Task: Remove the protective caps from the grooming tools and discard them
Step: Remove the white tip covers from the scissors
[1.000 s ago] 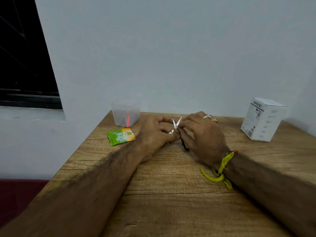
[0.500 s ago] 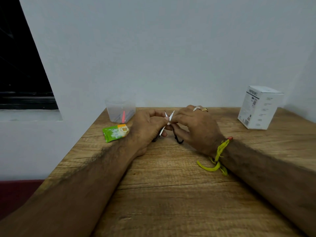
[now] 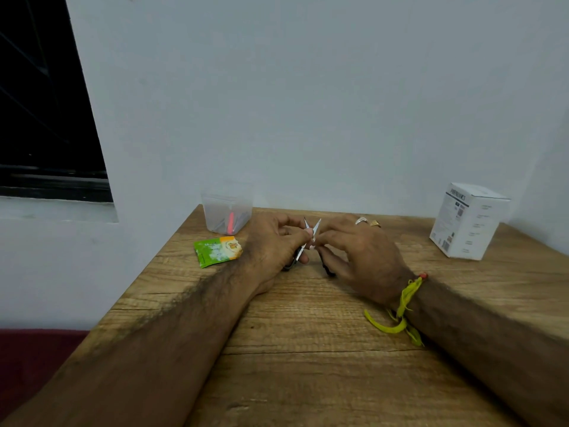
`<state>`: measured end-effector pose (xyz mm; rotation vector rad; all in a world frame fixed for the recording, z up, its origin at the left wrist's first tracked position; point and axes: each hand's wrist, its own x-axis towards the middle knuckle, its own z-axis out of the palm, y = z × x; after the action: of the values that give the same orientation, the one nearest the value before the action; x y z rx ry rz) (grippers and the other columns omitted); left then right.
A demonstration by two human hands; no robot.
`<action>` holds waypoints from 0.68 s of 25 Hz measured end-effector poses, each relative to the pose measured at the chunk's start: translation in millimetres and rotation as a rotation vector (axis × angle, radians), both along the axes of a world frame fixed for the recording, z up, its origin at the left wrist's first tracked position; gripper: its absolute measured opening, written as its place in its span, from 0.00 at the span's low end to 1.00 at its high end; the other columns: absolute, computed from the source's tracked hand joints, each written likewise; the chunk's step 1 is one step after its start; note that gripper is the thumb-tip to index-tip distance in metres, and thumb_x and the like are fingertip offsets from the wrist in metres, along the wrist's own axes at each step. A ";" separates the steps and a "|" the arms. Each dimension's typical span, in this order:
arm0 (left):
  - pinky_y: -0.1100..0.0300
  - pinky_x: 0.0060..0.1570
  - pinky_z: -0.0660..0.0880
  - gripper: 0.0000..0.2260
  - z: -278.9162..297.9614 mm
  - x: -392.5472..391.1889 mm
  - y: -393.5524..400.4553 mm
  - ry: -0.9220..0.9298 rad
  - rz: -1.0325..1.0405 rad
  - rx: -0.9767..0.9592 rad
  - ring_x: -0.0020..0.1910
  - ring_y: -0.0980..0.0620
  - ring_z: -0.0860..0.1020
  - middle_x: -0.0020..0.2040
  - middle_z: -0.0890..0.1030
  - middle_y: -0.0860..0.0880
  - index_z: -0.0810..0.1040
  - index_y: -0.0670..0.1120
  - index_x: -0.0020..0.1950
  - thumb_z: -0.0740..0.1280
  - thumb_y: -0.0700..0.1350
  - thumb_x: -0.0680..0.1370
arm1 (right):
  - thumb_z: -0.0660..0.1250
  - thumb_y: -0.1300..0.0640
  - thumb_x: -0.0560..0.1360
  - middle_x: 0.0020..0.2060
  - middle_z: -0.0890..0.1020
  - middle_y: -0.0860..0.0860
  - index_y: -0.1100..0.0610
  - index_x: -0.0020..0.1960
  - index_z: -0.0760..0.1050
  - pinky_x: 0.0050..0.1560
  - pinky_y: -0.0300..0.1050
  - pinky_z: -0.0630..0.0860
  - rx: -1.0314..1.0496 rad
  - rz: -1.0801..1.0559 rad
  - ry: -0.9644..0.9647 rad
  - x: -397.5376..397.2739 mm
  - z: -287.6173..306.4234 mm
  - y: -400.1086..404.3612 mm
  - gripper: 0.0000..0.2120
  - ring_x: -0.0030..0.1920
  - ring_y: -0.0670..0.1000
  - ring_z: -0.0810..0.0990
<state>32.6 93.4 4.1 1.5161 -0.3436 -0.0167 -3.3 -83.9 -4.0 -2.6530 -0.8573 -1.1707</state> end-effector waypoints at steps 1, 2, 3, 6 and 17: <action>0.67 0.22 0.69 0.03 0.2 0.1 -0.1 0.000 -0.001 -0.002 0.26 0.47 0.78 0.36 0.84 0.42 0.81 0.39 0.49 0.72 0.36 0.76 | 0.65 0.55 0.76 0.51 0.84 0.46 0.53 0.50 0.83 0.43 0.54 0.78 -0.015 0.003 -0.005 -1.3 1.1 -0.3 0.08 0.47 0.55 0.83; 0.66 0.23 0.70 0.03 0.4 0.4 -1.0 -0.002 -0.003 0.001 0.26 0.47 0.78 0.36 0.84 0.42 0.81 0.39 0.49 0.73 0.36 0.76 | 0.65 0.55 0.76 0.51 0.84 0.46 0.52 0.50 0.83 0.42 0.53 0.78 -0.031 0.000 -0.007 -2.9 2.7 -1.2 0.08 0.46 0.55 0.83; 0.66 0.24 0.71 0.04 -0.3 0.8 -0.4 -0.003 0.000 0.004 0.26 0.47 0.78 0.36 0.84 0.42 0.81 0.38 0.50 0.73 0.36 0.76 | 0.65 0.55 0.76 0.51 0.84 0.45 0.52 0.50 0.83 0.42 0.52 0.78 -0.052 -0.006 -0.007 -3.6 3.4 -0.5 0.09 0.46 0.55 0.84; 0.67 0.22 0.69 0.05 -2.3 1.4 -0.3 -0.013 0.009 0.018 0.25 0.50 0.77 0.35 0.84 0.42 0.81 0.37 0.50 0.73 0.36 0.76 | 0.64 0.54 0.77 0.52 0.84 0.47 0.52 0.51 0.83 0.42 0.50 0.77 -0.096 -0.046 -0.026 -4.4 0.1 3.2 0.10 0.46 0.55 0.84; 0.65 0.25 0.72 0.08 -3.9 1.2 -2.2 -0.056 0.028 0.054 0.24 0.51 0.77 0.38 0.85 0.41 0.81 0.36 0.53 0.72 0.37 0.77 | 0.67 0.56 0.76 0.48 0.84 0.49 0.56 0.44 0.82 0.46 0.47 0.74 -0.071 0.006 -0.069 -11.6 -2.3 -8.7 0.07 0.46 0.56 0.82</action>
<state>33.9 91.2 0.2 1.5770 -0.3690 0.0385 -14.9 -92.5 -6.3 -2.6776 -0.9341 -1.2600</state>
